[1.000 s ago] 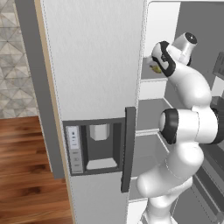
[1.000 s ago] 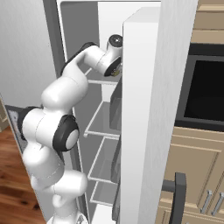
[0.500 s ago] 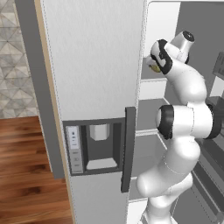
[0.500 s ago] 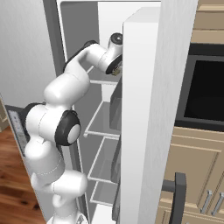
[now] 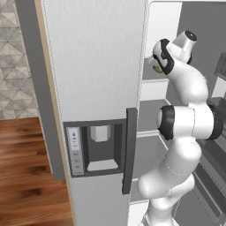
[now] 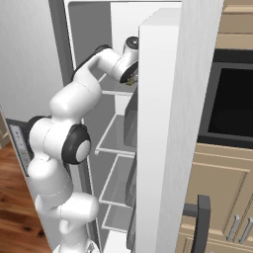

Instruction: Retrieve the sausage and cheese from the fridge and place them on the cutting board on the counter.

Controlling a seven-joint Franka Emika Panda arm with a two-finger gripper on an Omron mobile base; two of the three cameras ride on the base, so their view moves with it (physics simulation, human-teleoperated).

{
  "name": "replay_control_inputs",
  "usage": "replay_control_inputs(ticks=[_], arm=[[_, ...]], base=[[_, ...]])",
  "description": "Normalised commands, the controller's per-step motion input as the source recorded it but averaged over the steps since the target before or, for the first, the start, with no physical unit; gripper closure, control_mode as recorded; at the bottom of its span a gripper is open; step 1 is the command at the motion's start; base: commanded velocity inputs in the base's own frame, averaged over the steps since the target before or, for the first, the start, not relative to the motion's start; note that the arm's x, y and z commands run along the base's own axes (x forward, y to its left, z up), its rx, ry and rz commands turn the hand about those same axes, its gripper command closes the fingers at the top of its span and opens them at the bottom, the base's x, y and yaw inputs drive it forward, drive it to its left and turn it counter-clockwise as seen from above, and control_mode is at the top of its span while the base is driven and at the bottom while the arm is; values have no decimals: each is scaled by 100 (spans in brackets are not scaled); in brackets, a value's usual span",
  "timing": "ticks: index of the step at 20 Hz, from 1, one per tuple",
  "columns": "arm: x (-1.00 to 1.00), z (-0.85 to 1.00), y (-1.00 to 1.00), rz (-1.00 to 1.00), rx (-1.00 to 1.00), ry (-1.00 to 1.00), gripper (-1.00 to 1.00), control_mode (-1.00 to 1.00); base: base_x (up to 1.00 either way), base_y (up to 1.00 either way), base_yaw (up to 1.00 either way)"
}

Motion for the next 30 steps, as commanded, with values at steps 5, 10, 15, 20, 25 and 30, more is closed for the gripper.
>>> replay_control_inputs(ticks=[5, 10, 15, 20, 25, 30], arm=[[-53, -21, 0, 0, 0, -4, 100, -100], [-85, -2, 9, 0, 0, -5, 100, -100], [-94, 0, 9, 0, 0, 0, 100, -100], [-94, -9, 24, -1, -3, -5, 100, -100], [-94, -15, 27, -1, -4, -4, 100, -100], [-94, -22, 25, -4, -8, 0, 100, -100]], base=[[0, 0, 0], [0, 0, 0], [0, 0, 0], [0, 0, 0], [0, 0, 0], [0, 0, 0]])
